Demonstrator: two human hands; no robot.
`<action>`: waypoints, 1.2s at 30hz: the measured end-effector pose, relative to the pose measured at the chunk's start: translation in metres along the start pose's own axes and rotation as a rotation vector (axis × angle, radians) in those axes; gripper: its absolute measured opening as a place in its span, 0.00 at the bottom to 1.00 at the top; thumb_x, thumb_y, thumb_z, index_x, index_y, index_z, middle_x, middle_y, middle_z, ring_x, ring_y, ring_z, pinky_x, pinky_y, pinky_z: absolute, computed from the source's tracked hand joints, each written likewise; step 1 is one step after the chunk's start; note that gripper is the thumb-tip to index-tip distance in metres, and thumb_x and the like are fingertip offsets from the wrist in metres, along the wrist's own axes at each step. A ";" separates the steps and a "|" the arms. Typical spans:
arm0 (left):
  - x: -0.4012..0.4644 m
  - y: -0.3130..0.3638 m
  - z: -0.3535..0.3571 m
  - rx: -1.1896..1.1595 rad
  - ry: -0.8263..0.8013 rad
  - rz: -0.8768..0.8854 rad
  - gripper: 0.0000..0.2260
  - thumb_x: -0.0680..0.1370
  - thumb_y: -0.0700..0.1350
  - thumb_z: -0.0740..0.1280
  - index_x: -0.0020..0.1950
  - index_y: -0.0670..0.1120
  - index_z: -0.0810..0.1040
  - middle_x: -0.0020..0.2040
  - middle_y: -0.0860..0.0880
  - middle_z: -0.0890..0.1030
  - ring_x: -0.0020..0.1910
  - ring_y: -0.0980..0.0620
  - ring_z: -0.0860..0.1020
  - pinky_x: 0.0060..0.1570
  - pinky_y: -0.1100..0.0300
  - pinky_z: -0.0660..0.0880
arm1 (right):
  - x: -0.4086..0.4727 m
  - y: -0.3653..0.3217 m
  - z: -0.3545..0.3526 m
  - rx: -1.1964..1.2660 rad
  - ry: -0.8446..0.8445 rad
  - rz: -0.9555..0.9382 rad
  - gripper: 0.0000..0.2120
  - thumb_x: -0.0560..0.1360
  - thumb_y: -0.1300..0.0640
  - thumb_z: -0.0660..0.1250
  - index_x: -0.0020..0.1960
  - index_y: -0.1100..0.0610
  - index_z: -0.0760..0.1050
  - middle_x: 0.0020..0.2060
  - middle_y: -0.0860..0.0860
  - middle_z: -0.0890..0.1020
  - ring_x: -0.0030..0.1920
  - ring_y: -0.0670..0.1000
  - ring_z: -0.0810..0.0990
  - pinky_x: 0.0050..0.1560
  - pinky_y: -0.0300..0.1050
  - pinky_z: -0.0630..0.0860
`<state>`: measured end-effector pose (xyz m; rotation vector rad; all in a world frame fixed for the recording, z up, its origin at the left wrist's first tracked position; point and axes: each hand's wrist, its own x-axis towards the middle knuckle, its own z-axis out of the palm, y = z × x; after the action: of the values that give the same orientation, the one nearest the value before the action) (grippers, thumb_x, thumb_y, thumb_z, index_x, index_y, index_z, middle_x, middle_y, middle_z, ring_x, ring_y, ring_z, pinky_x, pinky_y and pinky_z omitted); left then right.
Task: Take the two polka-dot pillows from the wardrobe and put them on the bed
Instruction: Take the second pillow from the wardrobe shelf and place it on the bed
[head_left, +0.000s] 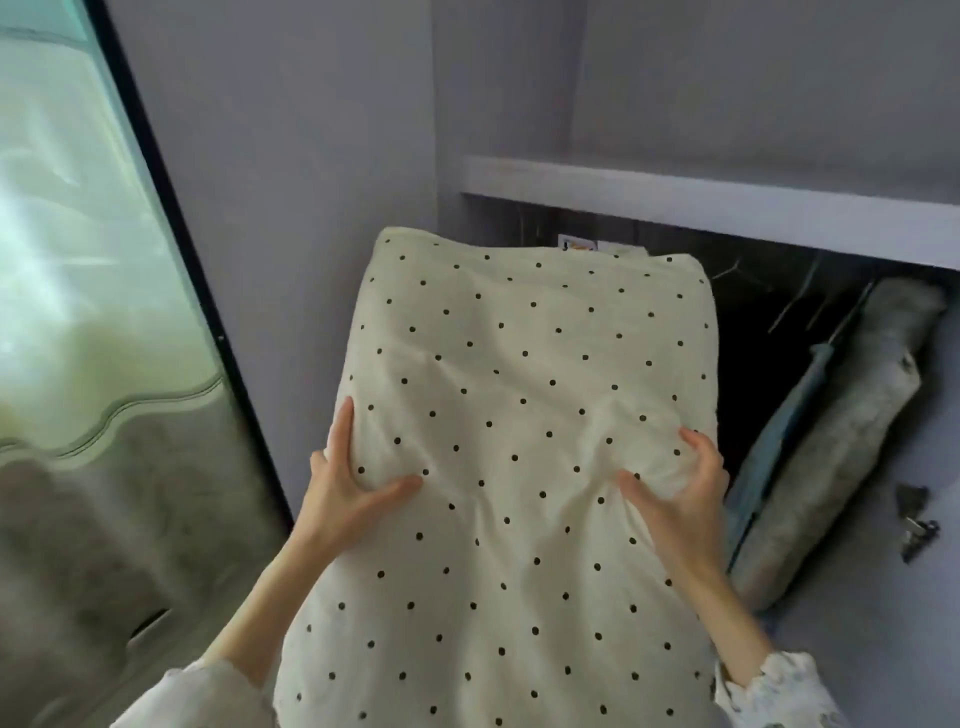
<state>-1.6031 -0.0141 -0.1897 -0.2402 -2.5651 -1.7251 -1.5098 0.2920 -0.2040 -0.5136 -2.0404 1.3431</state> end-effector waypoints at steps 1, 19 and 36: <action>-0.018 -0.013 -0.010 0.017 0.017 -0.025 0.52 0.54 0.62 0.76 0.66 0.76 0.43 0.59 0.50 0.66 0.52 0.57 0.71 0.53 0.53 0.73 | -0.019 0.004 0.007 0.008 -0.038 0.011 0.37 0.60 0.45 0.75 0.63 0.38 0.60 0.58 0.45 0.64 0.51 0.42 0.69 0.48 0.42 0.67; -0.294 -0.149 -0.205 0.068 0.398 -0.434 0.52 0.53 0.63 0.75 0.67 0.74 0.45 0.64 0.47 0.67 0.58 0.47 0.72 0.57 0.48 0.74 | -0.254 -0.034 0.135 0.010 -0.575 -0.075 0.38 0.60 0.45 0.73 0.65 0.46 0.60 0.61 0.47 0.65 0.56 0.39 0.64 0.54 0.28 0.64; -0.240 -0.191 -0.356 0.091 0.923 -0.553 0.49 0.54 0.63 0.75 0.66 0.76 0.46 0.60 0.49 0.65 0.53 0.51 0.70 0.49 0.56 0.70 | -0.235 -0.131 0.431 0.161 -1.000 -0.286 0.36 0.63 0.42 0.74 0.63 0.37 0.57 0.60 0.50 0.64 0.57 0.51 0.69 0.56 0.51 0.69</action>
<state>-1.4138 -0.4386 -0.2581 1.0861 -2.0409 -1.3170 -1.6346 -0.1959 -0.2725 0.6485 -2.5606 1.7422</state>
